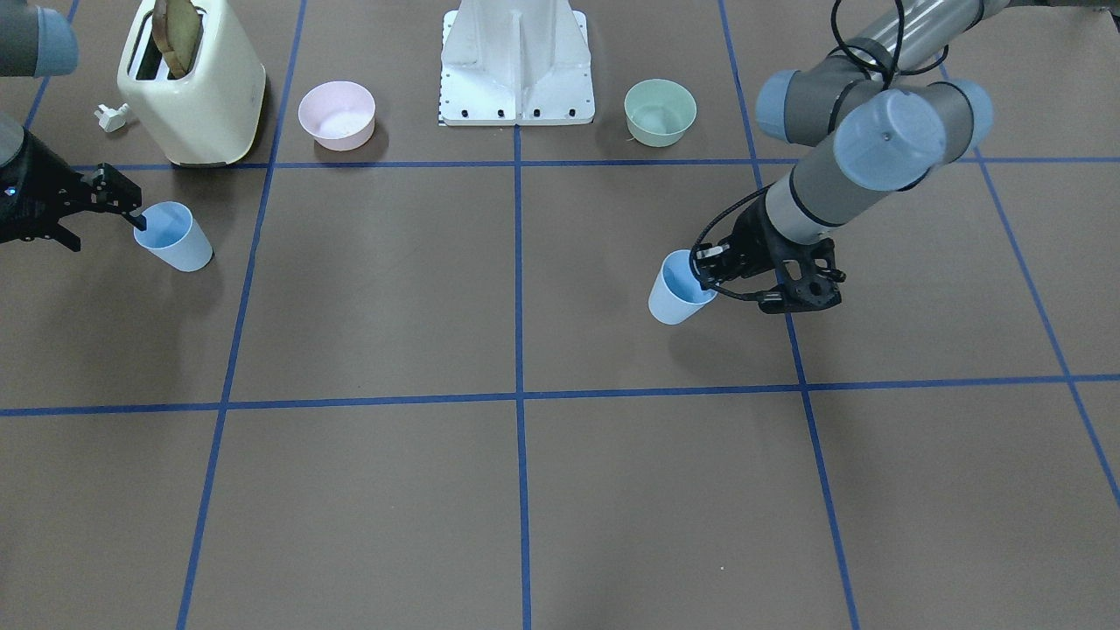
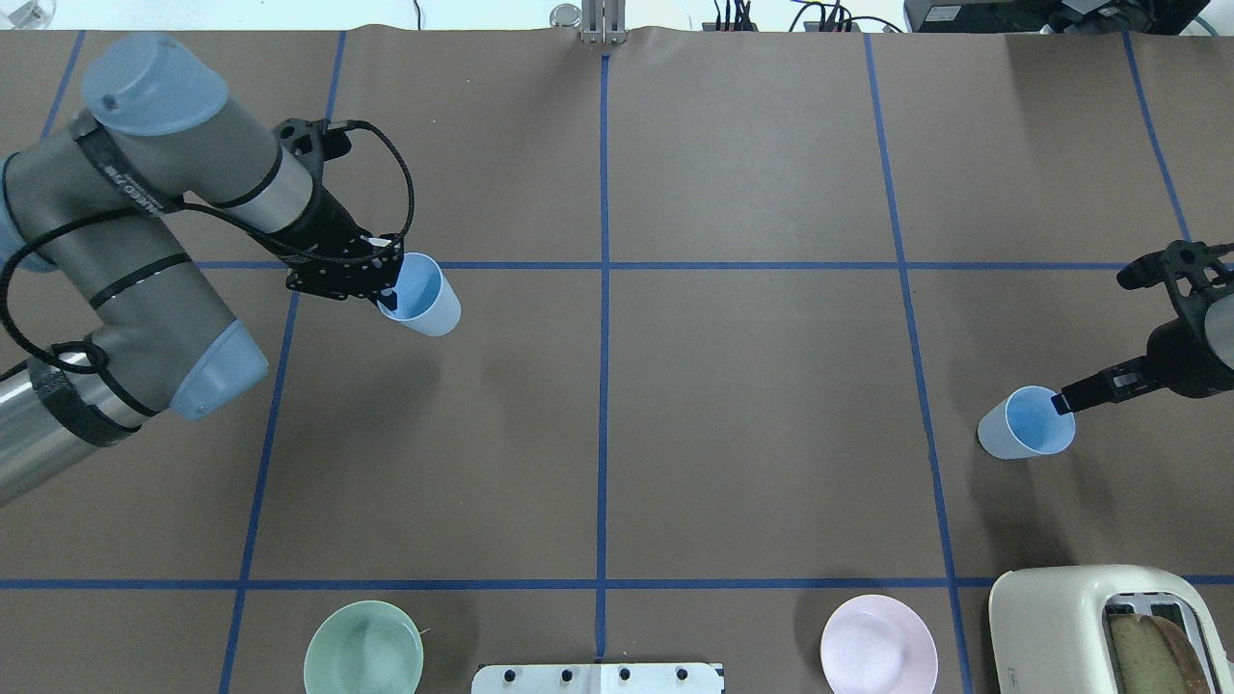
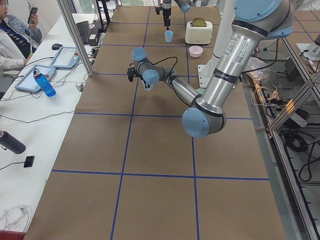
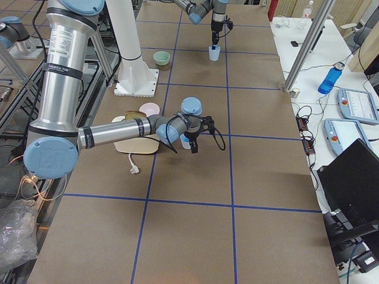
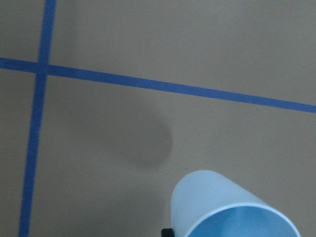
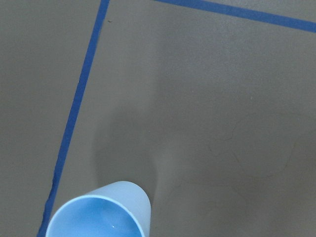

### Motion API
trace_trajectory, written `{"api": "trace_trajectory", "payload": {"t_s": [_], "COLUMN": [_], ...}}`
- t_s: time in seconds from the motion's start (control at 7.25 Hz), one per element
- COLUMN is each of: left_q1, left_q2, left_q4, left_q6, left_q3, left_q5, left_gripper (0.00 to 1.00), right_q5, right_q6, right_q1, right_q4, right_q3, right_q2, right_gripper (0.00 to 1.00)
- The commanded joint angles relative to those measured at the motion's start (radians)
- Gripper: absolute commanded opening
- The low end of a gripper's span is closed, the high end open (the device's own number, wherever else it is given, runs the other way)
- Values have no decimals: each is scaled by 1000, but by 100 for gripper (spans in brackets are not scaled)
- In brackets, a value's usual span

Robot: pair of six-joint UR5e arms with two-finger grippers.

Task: Stack blue cups with both arms
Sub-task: 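Carry the blue cup toward center with left gripper while right grasps its cup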

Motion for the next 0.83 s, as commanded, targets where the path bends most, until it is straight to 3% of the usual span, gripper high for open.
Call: {"api": "trace_trajectory", "payload": {"t_s": [0.0,0.28,0.55,0.69], "left_q1": [43,65,105,105], "left_q2": [-80,-150,-210,-215], "left_q4": [32,32,32,29], "left_q6": [-56,-93,-116,-121], "left_q3": [19,74,118,122], "left_q5": [25,32,69,69], "left_gripper": [0,0,0,0], "right_q5": [-20,-25,-25,-25], "right_q6": [0,0,0,0], "right_q1": [-39,-62,-65,-65], "right_q4": [0,0,-2,-3], "right_q3": [0,-3,-4,-4], "right_q2": [0,0,0,2], "right_gripper": [86,72,51,24]}}
